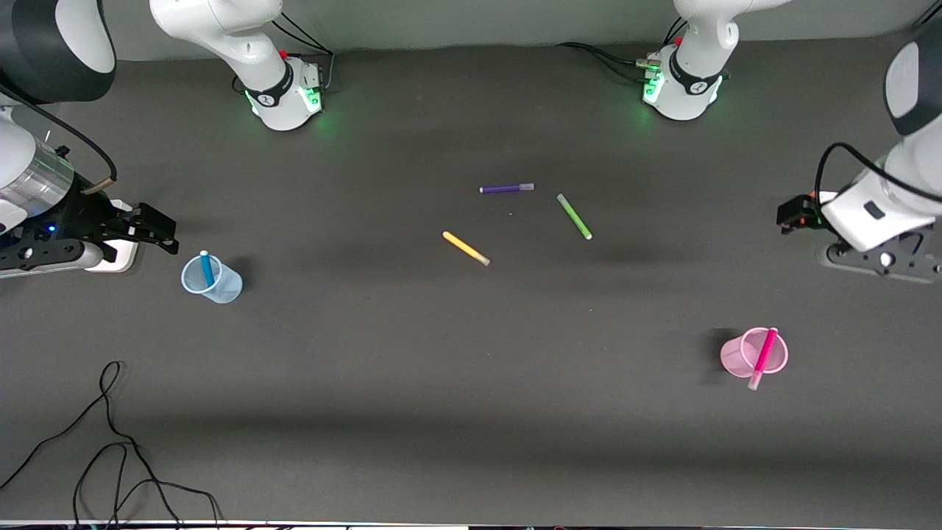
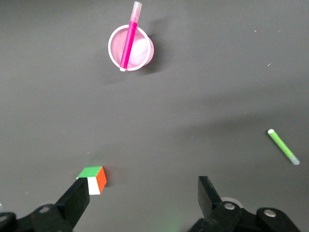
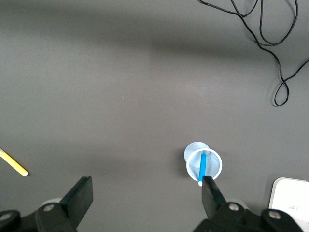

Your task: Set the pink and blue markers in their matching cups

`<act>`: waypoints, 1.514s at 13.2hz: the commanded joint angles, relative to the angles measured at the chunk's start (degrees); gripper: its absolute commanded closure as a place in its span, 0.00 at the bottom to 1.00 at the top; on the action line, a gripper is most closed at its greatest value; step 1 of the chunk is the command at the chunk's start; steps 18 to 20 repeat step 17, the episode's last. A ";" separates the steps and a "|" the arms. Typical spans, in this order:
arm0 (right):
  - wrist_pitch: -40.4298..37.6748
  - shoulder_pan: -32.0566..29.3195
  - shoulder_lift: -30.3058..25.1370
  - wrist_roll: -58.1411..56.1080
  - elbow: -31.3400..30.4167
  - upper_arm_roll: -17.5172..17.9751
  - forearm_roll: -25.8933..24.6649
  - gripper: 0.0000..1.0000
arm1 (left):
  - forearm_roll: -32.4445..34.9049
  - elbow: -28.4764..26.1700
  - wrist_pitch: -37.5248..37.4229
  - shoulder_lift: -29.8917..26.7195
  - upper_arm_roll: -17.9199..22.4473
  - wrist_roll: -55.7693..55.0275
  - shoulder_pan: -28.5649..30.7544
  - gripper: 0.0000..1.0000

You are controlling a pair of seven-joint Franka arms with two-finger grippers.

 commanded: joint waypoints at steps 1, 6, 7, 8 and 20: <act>-0.79 0.54 -1.27 1.42 -0.47 -0.24 0.58 0.00 | -1.02 -1.93 1.47 -1.51 0.26 -4.89 -0.28 0.00; -0.79 0.54 -0.66 2.47 0.40 -0.24 0.58 0.00 | -1.28 5.87 -3.35 0.52 1.05 -5.60 1.64 0.00; -0.79 0.54 -0.57 2.56 0.58 -0.24 0.66 0.00 | -1.46 6.24 -4.41 0.34 1.06 -5.86 1.74 0.00; -0.79 0.45 -0.57 2.56 0.58 -0.24 0.66 0.00 | -1.46 6.42 -4.59 0.25 1.06 -6.47 1.48 0.00; -0.62 0.45 -0.04 2.48 0.58 -0.24 2.06 0.00 | -1.55 5.98 -4.25 0.34 1.06 -8.94 1.74 0.00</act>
